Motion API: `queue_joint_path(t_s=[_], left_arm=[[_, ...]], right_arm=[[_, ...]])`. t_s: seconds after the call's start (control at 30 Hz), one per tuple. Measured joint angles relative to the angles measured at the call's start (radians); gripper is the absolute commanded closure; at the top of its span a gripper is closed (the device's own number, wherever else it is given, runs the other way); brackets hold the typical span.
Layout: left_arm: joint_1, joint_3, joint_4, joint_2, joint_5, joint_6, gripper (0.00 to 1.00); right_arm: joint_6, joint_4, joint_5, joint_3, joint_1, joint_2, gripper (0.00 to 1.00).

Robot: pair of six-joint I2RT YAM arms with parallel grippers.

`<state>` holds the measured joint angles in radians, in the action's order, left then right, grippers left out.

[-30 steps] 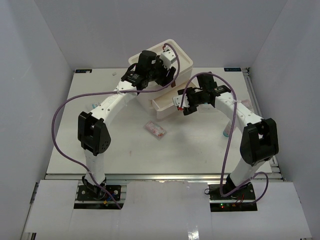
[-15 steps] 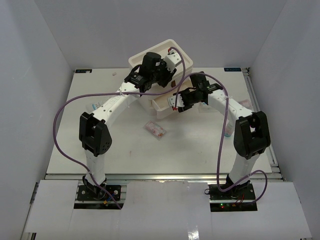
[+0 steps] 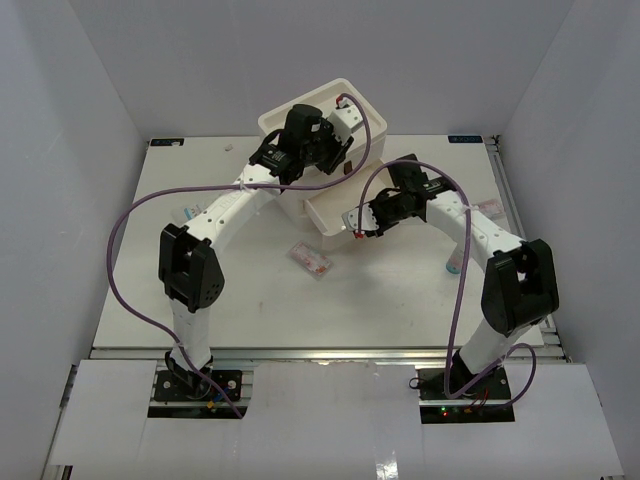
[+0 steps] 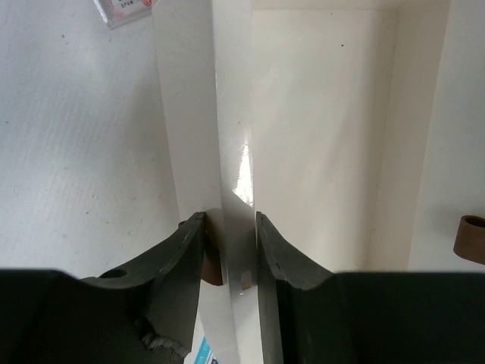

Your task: Organize the makeup

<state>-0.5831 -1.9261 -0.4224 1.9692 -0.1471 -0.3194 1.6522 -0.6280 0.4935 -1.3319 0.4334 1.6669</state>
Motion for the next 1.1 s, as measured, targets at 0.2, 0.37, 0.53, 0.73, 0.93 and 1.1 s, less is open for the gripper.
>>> queue_joint_path(t_s=[0.2, 0.37, 0.53, 0.73, 0.93, 1.1], left_arm=[[0.005, 0.000, 0.008, 0.003, -0.031, 0.014, 0.59], [0.012, -0.007, 0.007, 0.005, -0.048, 0.036, 0.46], [0.026, -0.034, -0.011, 0.010, -0.051, 0.068, 0.32], [0.036, -0.100, -0.021, 0.011, -0.051, 0.132, 0.20], [0.037, -0.095, 0.026, -0.068, -0.046, 0.237, 0.08], [0.038, 0.125, 0.123, -0.312, -0.035, 0.335, 0.02]], right_arm=[[-0.005, 0.004, -0.002, 0.020, -0.008, -0.014, 0.44], [-0.069, 0.003, 0.022, 0.021, -0.011, -0.062, 0.27], [-0.186, 0.008, 0.073, -0.010, -0.014, -0.109, 0.22], [-0.343, 0.024, 0.145, -0.039, -0.015, -0.226, 0.21], [-0.601, 0.039, 0.196, -0.054, -0.079, -0.368, 0.14], [-0.902, 0.099, 0.231, -0.130, -0.342, -0.369, 0.12]])
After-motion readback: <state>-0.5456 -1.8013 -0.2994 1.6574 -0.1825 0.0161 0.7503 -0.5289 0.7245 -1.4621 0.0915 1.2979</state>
